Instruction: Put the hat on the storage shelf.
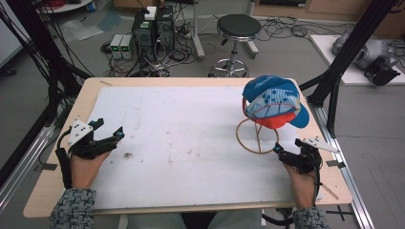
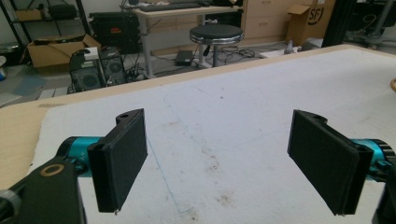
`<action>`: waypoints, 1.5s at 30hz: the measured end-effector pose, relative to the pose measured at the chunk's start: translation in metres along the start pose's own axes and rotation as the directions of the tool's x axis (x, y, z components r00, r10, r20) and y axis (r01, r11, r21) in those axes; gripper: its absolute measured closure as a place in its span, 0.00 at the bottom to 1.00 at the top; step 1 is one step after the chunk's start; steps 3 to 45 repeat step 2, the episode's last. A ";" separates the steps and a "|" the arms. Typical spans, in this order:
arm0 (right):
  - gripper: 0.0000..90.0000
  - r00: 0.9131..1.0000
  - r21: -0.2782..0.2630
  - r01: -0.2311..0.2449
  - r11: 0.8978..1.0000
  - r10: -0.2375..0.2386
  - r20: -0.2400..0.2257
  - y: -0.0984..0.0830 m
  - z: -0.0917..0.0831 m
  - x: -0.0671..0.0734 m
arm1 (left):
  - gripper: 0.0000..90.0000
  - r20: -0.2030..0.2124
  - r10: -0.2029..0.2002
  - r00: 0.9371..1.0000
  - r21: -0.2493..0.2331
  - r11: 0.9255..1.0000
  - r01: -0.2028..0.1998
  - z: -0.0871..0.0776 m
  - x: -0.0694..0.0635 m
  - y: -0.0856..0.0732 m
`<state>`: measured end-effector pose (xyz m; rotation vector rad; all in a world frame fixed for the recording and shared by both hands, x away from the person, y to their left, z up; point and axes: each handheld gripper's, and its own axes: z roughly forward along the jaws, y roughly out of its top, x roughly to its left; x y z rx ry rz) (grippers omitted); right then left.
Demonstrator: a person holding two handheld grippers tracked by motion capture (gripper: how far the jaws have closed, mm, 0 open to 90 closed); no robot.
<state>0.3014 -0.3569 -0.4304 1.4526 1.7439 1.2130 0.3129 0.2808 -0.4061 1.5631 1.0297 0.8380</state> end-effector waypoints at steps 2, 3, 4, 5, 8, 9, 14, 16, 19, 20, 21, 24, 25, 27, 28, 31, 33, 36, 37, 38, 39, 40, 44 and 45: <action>0.13 1.000 0.002 0.001 1.000 -0.001 0.002 0.000 0.000 -0.001 | 0.22 -0.003 -0.001 1.000 0.010 1.000 0.001 0.001 0.000 -0.001; 0.13 1.000 0.002 0.001 1.000 -0.001 0.002 0.000 0.000 -0.001 | 0.22 -0.003 -0.001 1.000 0.010 1.000 0.001 0.001 0.000 -0.001; 0.13 1.000 0.002 0.001 1.000 -0.001 0.002 0.000 0.000 -0.001 | 0.22 -0.003 -0.001 1.000 0.010 1.000 0.001 0.001 0.000 -0.001; 0.13 1.000 0.002 0.001 1.000 -0.001 0.002 0.000 0.000 -0.001 | 0.22 -0.003 -0.001 1.000 0.010 1.000 0.001 0.001 0.000 -0.001; 0.13 1.000 0.002 0.001 1.000 -0.001 0.002 0.000 0.000 -0.001 | 0.22 -0.003 -0.001 1.000 0.010 1.000 0.001 0.001 0.000 -0.001; 0.13 1.000 0.002 0.001 1.000 -0.001 0.002 0.000 0.000 -0.001 | 0.22 -0.003 -0.001 1.000 0.010 1.000 0.001 0.001 0.000 -0.001; 0.13 1.000 0.002 0.001 1.000 -0.001 0.002 0.000 0.000 -0.001 | 0.22 -0.003 -0.001 1.000 0.010 1.000 0.001 0.001 0.000 -0.001; 0.13 1.000 0.002 0.001 1.000 -0.001 0.002 0.000 0.000 -0.001 | 0.22 -0.003 -0.001 1.000 0.010 1.000 0.001 0.001 0.000 -0.001; 0.13 1.000 0.002 0.001 1.000 -0.001 0.002 0.000 0.000 -0.001 | 0.22 -0.003 -0.001 1.000 0.010 1.000 0.001 0.001 0.000 -0.001; 0.13 1.000 0.002 0.001 1.000 -0.001 0.002 0.000 0.000 -0.001 | 0.22 -0.003 -0.001 1.000 0.010 1.000 0.001 0.001 0.000 -0.001; 0.13 1.000 0.002 0.001 1.000 -0.001 0.002 0.000 0.000 -0.001 | 0.22 -0.003 -0.001 1.000 0.010 1.000 0.001 0.001 0.000 -0.001; 0.13 1.000 0.002 0.001 1.000 -0.001 0.002 0.000 0.000 -0.001 | 0.22 -0.003 -0.001 1.000 0.010 1.000 0.001 0.001 0.000 -0.001; 0.13 1.000 0.002 0.001 1.000 -0.001 0.002 0.000 0.000 -0.001 | 0.22 -0.003 -0.001 1.000 0.010 1.000 0.001 0.001 0.000 -0.001; 0.13 1.000 0.002 0.001 1.000 -0.001 0.002 0.000 0.000 -0.001 | 0.22 -0.003 -0.001 1.000 0.010 1.000 0.001 0.001 0.000 -0.001; 0.13 1.000 0.002 0.001 1.000 -0.001 0.002 0.000 0.000 -0.001 | 0.22 -0.003 -0.001 1.000 0.010 1.000 0.001 0.001 0.000 -0.001; 0.13 1.000 0.002 0.001 1.000 -0.001 0.002 0.000 0.000 -0.001 | 0.22 -0.003 -0.001 1.000 0.010 1.000 0.001 0.001 0.000 -0.001; 0.13 1.000 0.002 0.001 1.000 -0.001 0.002 0.000 0.000 -0.001 | 0.22 -0.003 -0.001 1.000 0.010 1.000 0.001 0.001 0.000 -0.001; 0.13 1.000 0.002 0.001 1.000 -0.001 0.002 0.000 0.000 -0.001 | 0.22 -0.003 -0.001 1.000 0.010 1.000 0.001 0.001 0.000 -0.001; 0.13 1.000 0.002 0.001 1.000 -0.001 0.002 0.000 0.000 -0.001 | 0.22 -0.003 -0.001 1.000 0.010 1.000 0.001 0.001 0.000 -0.001; 0.13 1.000 0.002 0.001 1.000 -0.001 0.002 0.000 0.000 -0.001 | 0.22 -0.003 -0.001 1.000 0.010 1.000 0.001 0.001 0.000 -0.001; 0.13 1.000 0.002 0.001 1.000 -0.001 0.002 0.000 0.000 -0.001 | 0.22 -0.003 -0.001 1.000 0.010 1.000 0.001 0.001 0.000 -0.001; 0.13 1.000 0.002 0.001 1.000 -0.001 0.002 0.000 0.000 -0.001 | 0.22 -0.003 -0.001 1.000 0.010 1.000 0.001 0.001 0.000 -0.001; 0.13 1.000 0.002 0.001 1.000 -0.001 0.002 0.000 0.000 -0.001 | 0.22 -0.003 -0.001 1.000 0.010 1.000 0.001 0.001 0.000 -0.001; 0.13 1.000 0.002 0.001 1.000 -0.001 0.002 0.000 0.000 -0.001 | 0.22 -0.003 -0.001 1.000 0.010 1.000 0.001 0.001 0.000 -0.001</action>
